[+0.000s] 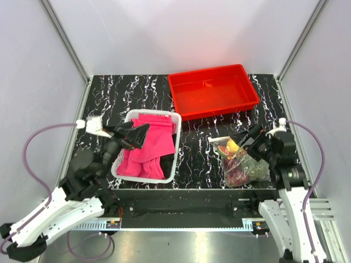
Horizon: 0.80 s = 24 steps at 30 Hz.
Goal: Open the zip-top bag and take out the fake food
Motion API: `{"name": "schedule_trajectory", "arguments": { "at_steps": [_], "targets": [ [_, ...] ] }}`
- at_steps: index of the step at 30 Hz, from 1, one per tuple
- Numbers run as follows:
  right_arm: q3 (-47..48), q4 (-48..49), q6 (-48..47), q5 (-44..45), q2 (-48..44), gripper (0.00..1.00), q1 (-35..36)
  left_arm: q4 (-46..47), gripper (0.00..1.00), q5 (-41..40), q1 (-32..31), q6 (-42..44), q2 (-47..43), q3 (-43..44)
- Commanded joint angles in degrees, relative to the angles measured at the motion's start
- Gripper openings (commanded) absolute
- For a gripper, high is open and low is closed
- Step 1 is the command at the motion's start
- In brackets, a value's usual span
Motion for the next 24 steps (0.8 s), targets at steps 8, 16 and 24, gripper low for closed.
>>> {"name": "schedule_trajectory", "arguments": {
  "at_steps": [8, 16, 24],
  "targets": [
    [13.9, -13.9, -11.2, 5.6, 21.7, 1.00, -0.3, -4.2, 0.99, 14.7, 0.2, 0.2, 31.9, 17.4],
    [19.2, -15.0, -12.0, 10.9, 23.7, 1.00, -0.3, -11.0, 0.95, 34.8, 3.3, -5.4, 67.8, 41.6],
    [20.3, -15.7, -15.7, 10.8, 22.2, 1.00, -0.3, -16.2, 0.91, 38.6, 5.1, -5.6, 89.1, 59.6]
  ]
}}
